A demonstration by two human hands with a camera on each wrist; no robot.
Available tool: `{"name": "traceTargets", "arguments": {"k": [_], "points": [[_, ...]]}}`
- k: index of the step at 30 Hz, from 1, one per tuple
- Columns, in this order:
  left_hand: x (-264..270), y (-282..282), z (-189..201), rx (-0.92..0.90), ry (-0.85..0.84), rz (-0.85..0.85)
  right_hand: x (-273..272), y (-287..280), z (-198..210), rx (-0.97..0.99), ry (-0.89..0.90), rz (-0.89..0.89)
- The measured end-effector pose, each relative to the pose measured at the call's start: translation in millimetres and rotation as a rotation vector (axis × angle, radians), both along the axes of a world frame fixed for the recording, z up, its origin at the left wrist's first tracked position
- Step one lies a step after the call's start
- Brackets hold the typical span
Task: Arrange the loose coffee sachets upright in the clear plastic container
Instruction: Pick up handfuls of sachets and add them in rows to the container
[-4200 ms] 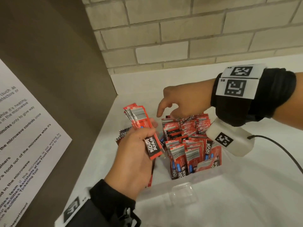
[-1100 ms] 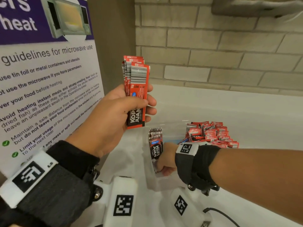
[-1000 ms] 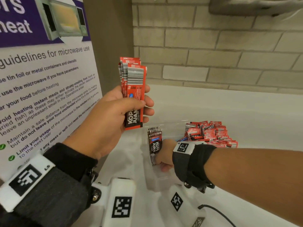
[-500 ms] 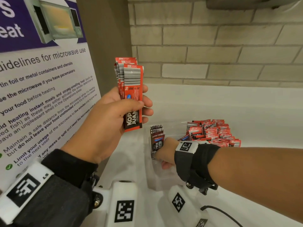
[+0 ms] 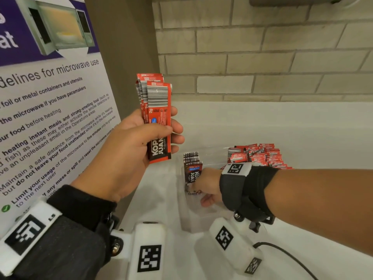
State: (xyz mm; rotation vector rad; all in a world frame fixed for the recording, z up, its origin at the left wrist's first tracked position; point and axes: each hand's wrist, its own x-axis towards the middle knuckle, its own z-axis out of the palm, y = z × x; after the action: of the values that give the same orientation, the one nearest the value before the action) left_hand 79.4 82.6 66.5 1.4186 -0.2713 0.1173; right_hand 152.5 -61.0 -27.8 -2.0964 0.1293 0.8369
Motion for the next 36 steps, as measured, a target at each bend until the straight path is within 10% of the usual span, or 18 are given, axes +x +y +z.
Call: {"name": "traceTargets", "arguments": {"k": [22, 29, 36], "points": [[4, 1, -5, -0.032, 0.065, -0.026, -24, -15, 23, 0.018, -0.007, 0.029], [5, -1, -16, -0.052, 0.158, 0.067, -61, -39, 69, -0.06, -0.288, 0.323], [1, -24, -36, -0.135, 0.223, 0.104, -60, -30, 62, 0.408, -0.54, 0.16]]}}
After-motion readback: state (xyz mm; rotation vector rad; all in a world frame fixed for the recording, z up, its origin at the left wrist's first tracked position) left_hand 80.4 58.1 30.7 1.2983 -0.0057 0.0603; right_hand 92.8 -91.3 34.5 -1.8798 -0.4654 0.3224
